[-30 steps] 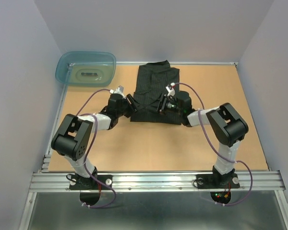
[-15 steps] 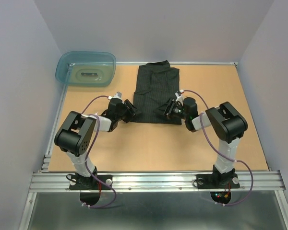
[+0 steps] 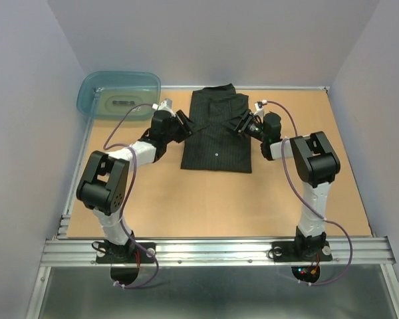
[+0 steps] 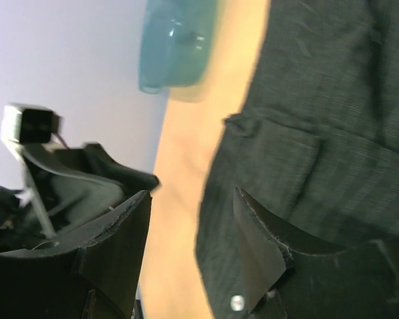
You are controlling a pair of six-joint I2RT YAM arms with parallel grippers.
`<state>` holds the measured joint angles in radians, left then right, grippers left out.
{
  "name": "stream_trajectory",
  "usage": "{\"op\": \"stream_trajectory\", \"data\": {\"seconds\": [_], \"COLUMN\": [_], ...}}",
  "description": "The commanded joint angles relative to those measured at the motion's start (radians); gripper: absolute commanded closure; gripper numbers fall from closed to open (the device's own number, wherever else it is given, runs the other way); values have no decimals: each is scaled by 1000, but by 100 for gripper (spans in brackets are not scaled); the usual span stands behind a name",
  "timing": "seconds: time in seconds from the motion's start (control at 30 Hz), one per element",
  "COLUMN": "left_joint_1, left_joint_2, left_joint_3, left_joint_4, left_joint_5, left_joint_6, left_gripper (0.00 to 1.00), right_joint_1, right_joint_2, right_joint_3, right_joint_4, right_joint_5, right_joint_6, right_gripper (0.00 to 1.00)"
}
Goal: Fold and stack the long sleeve shirts
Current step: Fold the shirt
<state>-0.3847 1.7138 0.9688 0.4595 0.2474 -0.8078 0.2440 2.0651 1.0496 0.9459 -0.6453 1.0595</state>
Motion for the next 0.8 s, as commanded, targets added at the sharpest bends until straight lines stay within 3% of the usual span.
{"op": "stream_trajectory", "data": {"seconds": [0.0,0.17,0.3,0.4,0.5,0.7,0.77], "left_joint_1": [7,20,36,38,35,-19,-49], "left_joint_2": [150,239,268,230,97,-37,-46], "left_joint_3": [103,128,140,136,99,45,30], "left_joint_4": [-47,-50,-93,-137,-177,-312,-335], "left_joint_5": [18,9,-9,-30,-83,-186,-200], "left_joint_6": [47,36,56,93,120,165,170], "left_gripper": [40,40,40,40,37,32,32], "right_joint_1": [-14,-51,-92,-95,-92,-12,49], "right_joint_2": [104,141,69,-83,-244,-431,-450], "right_joint_3": [55,-5,-97,-114,-109,-122,-132], "right_joint_4": [1,-1,-22,-255,-563,-881,-926], "right_joint_5": [-14,9,21,71,128,332,428], "right_joint_6": [8,-21,-85,-287,-469,-746,-806], "right_gripper": [42,42,42,42,42,43,48]}}
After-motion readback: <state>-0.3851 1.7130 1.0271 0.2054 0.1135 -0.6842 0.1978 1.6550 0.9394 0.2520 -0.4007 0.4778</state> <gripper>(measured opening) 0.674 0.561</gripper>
